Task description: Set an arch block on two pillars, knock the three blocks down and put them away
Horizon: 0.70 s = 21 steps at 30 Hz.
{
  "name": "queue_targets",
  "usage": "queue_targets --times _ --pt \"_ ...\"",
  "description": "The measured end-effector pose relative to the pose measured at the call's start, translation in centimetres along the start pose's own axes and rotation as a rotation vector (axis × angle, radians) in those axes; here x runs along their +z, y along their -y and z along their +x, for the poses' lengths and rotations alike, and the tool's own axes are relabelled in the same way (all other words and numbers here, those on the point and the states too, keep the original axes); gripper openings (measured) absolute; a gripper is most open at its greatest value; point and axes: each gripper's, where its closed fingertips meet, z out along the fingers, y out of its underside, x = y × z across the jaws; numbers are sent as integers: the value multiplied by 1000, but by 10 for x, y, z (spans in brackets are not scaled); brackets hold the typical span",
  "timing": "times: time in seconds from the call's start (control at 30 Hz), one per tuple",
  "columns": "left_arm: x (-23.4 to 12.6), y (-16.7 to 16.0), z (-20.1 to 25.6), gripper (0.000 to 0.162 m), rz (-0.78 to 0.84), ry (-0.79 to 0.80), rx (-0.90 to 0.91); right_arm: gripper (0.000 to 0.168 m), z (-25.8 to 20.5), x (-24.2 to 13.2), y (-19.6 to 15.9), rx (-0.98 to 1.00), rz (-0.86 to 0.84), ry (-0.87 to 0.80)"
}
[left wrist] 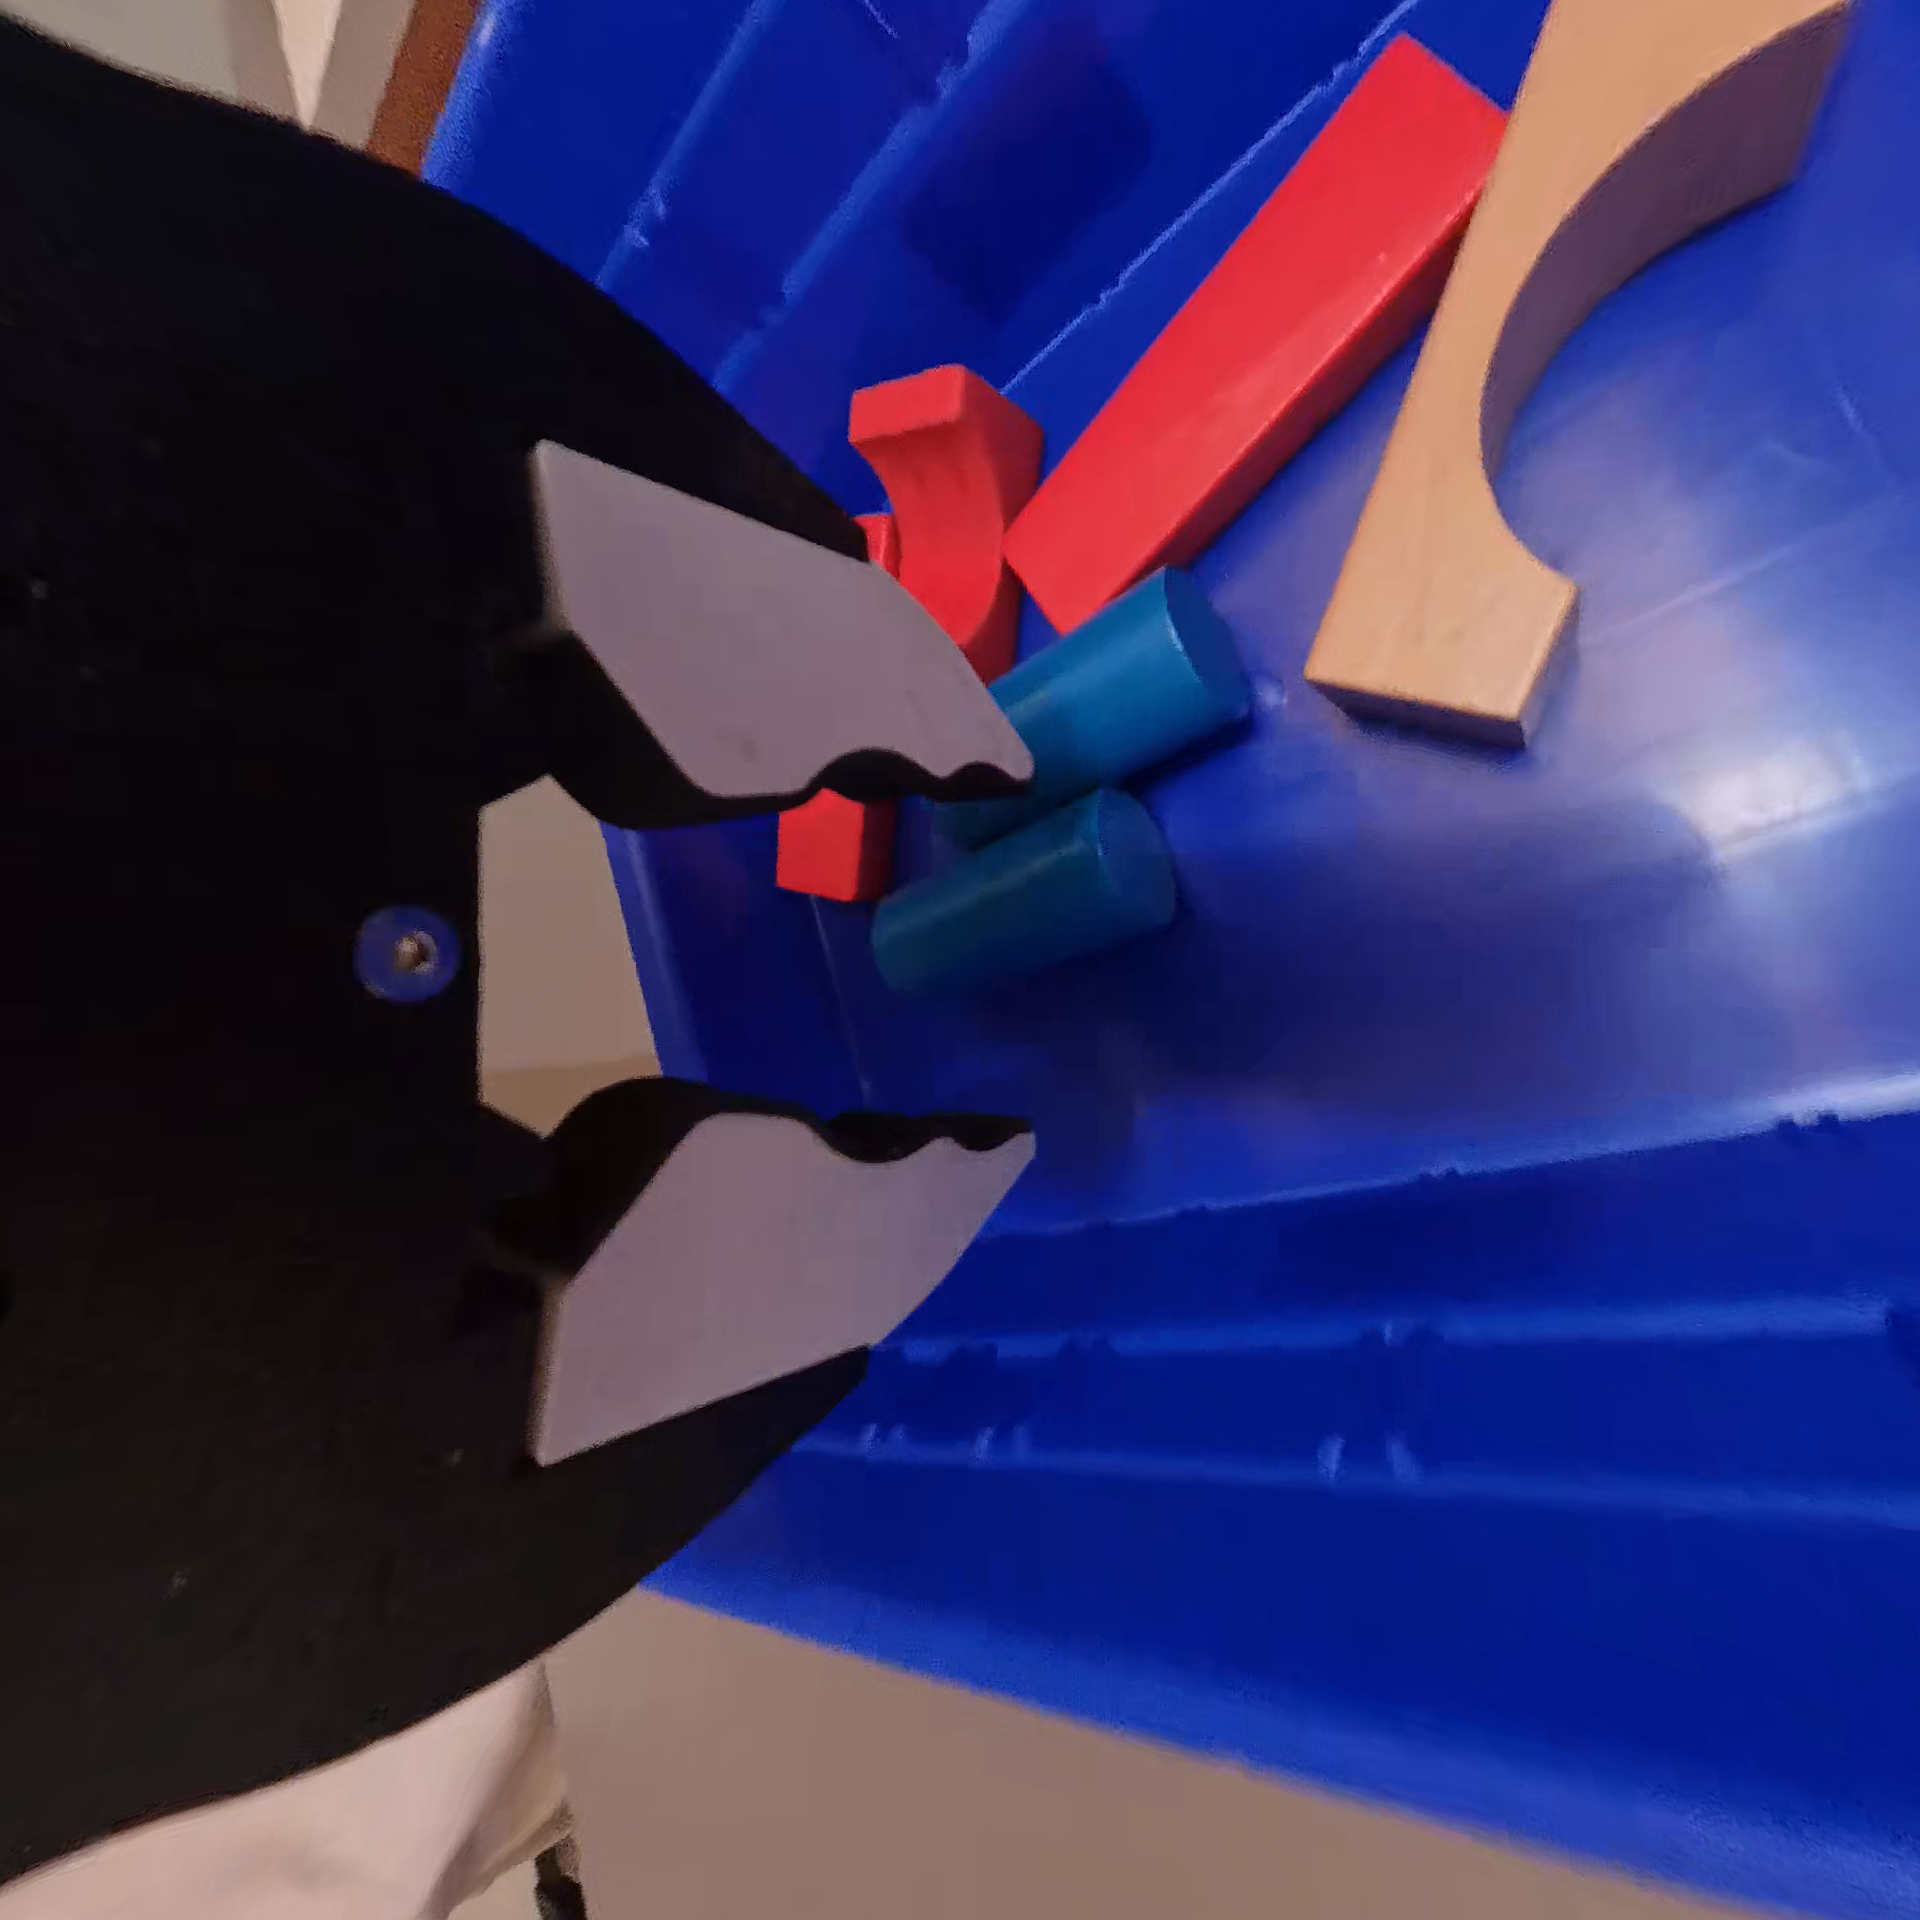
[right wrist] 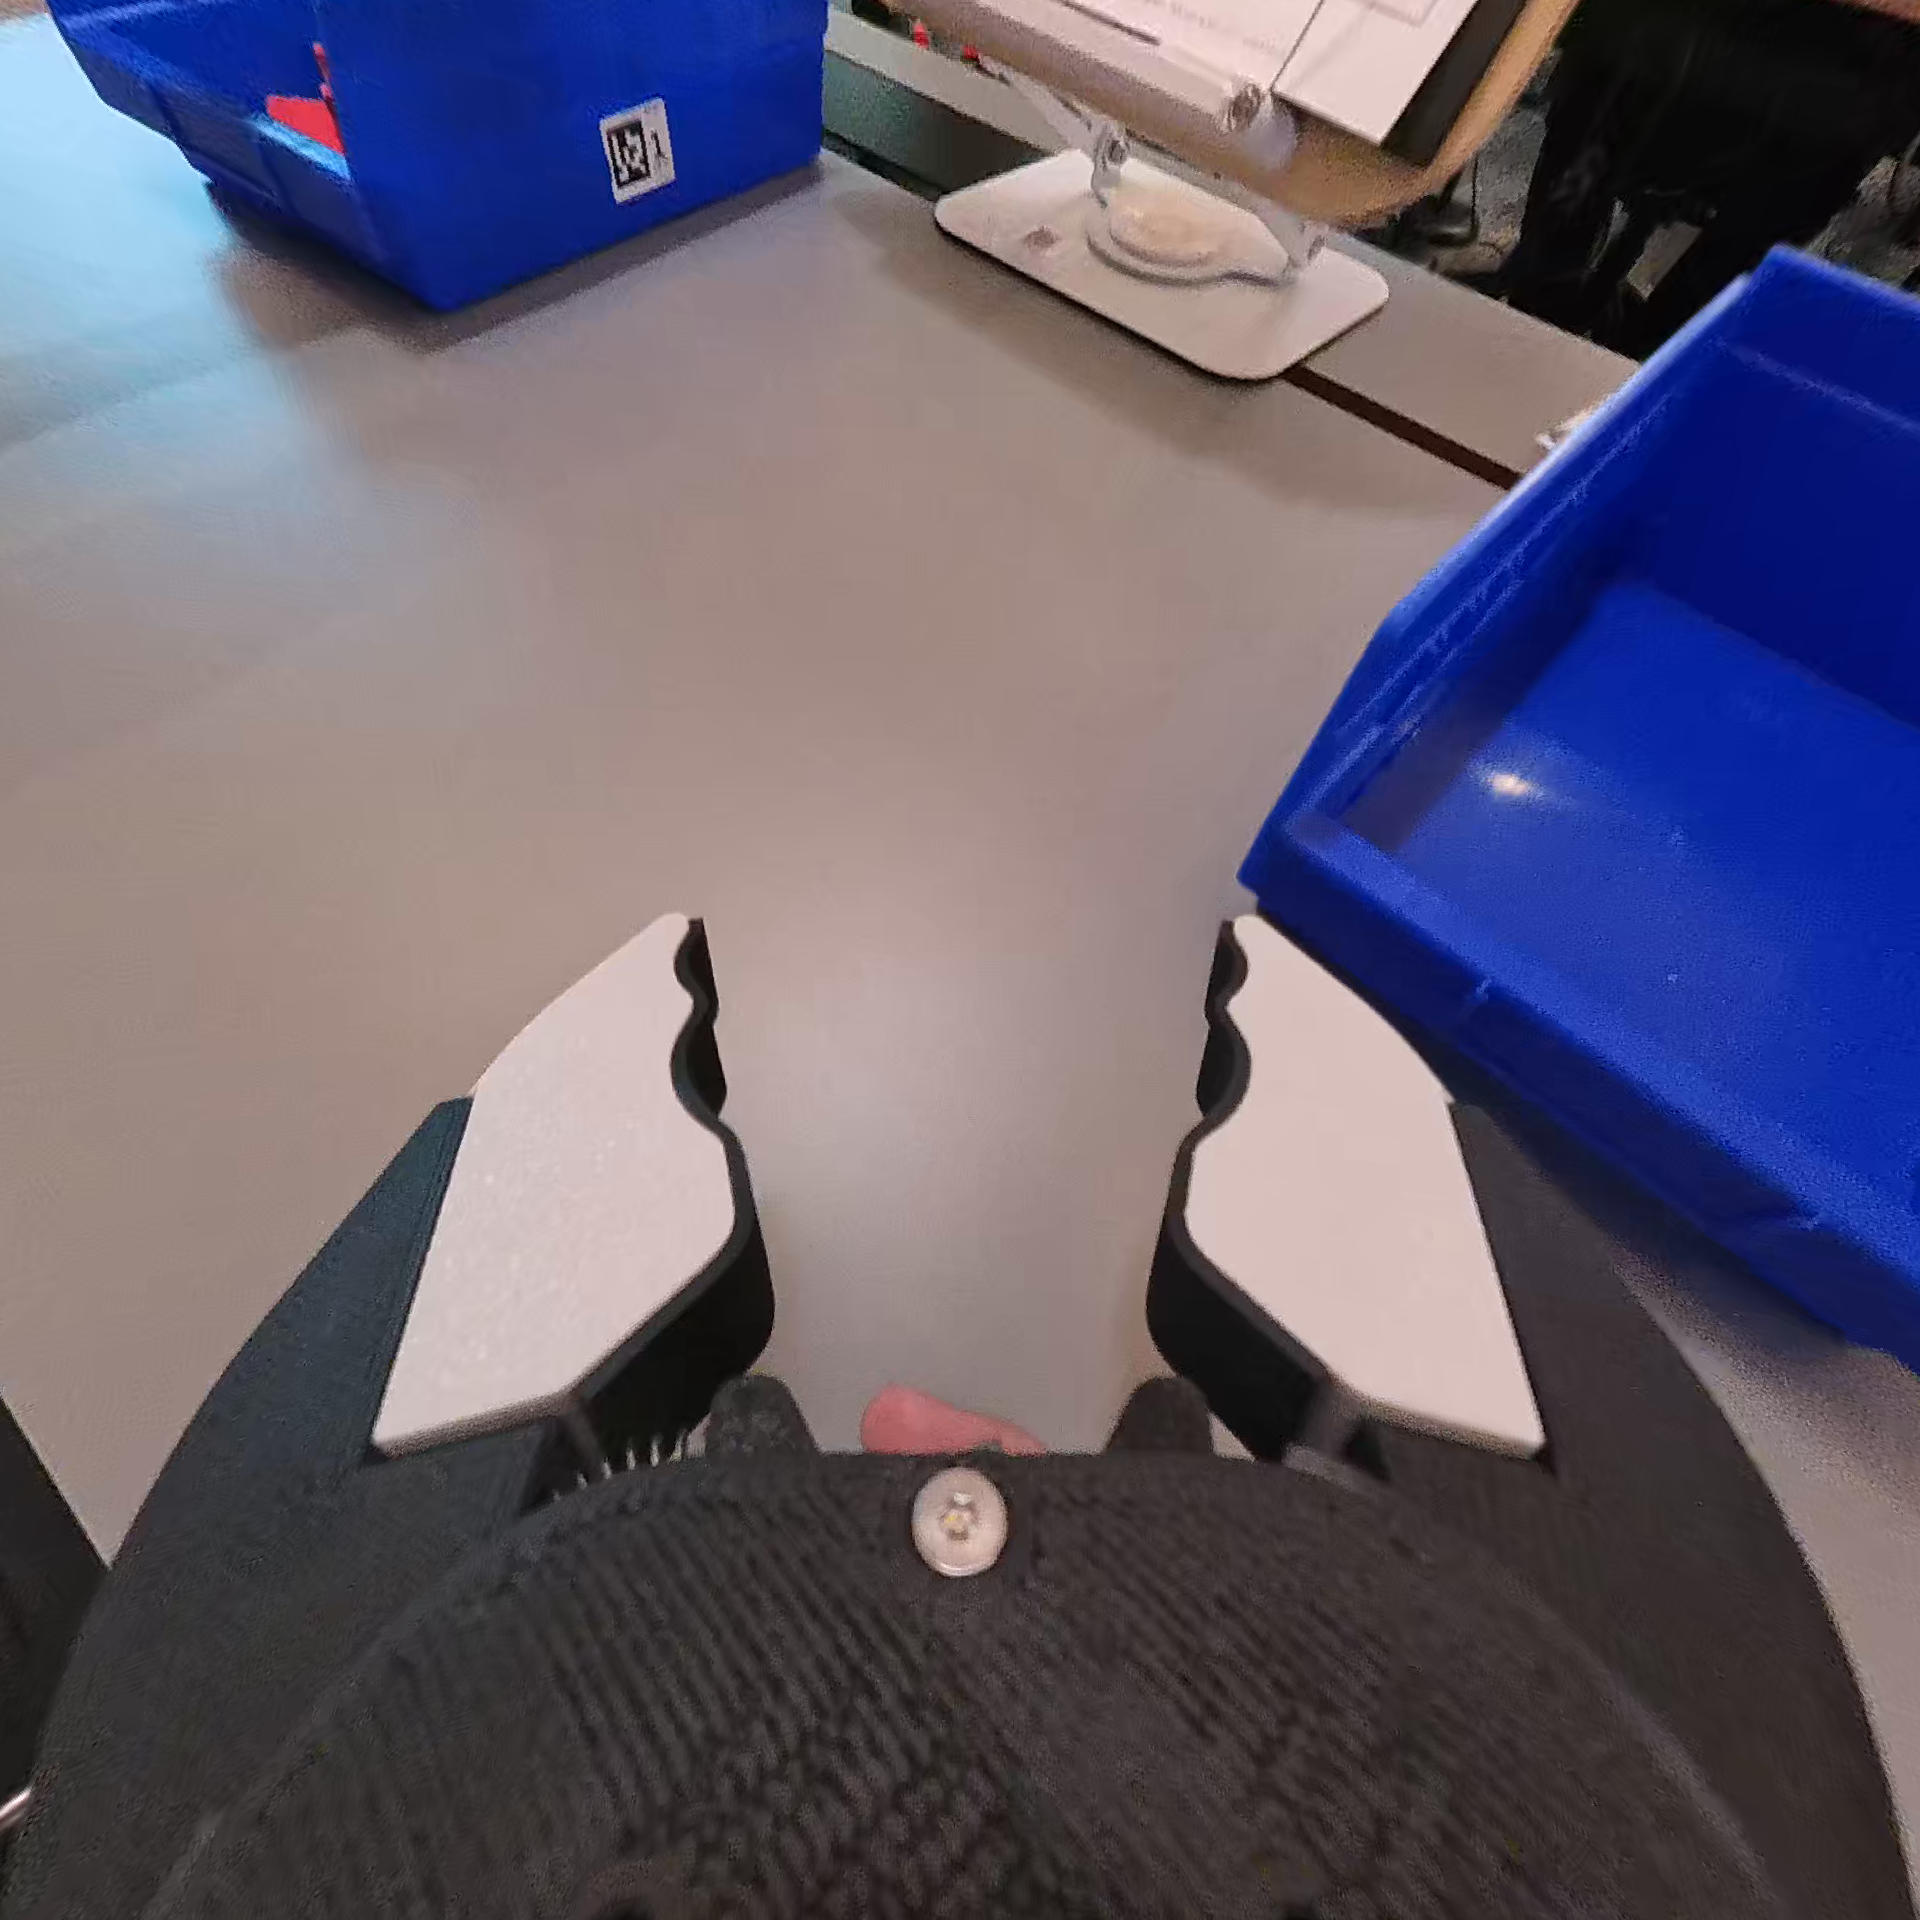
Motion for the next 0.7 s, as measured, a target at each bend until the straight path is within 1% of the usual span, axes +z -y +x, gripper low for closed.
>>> queue_targets --times 0.03,0.13,0.17,0.23,0.3,0.33,0.4,0.5,0.6,0.7 --pt "3 0 -2 57 -12 14 -12 91 0 -1 -5 7 -5 3" --pt "14 1 0 56 -34 1 -47 91 -2 0 -15 31 -12 16" --pt "17 1 -1 51 -42 10 -55 91 -2 1 -17 35 -12 20" --pt "23 2 0 48 -48 -2 -70 91 -2 2 -21 38 -18 16" --pt "30 2 0 37 -56 -14 -87 91 -2 3 -22 38 -23 18" --pt "34 2 1 35 -53 -26 -98 91 -2 3 -22 38 -24 17" --pt "36 6 0 35 -24 -37 -108 90 -4 4 -22 25 -30 18" --pt "35 6 0 35 7 -49 -48 89 -8 6 -24 -5 -44 18" --pt "26 7 2 35 93 -98 7 87 -11 9 -21 -2 -37 27" --pt "-2 11 10 35 266 -180 84 86 -16 14 -7 1 -3 48"
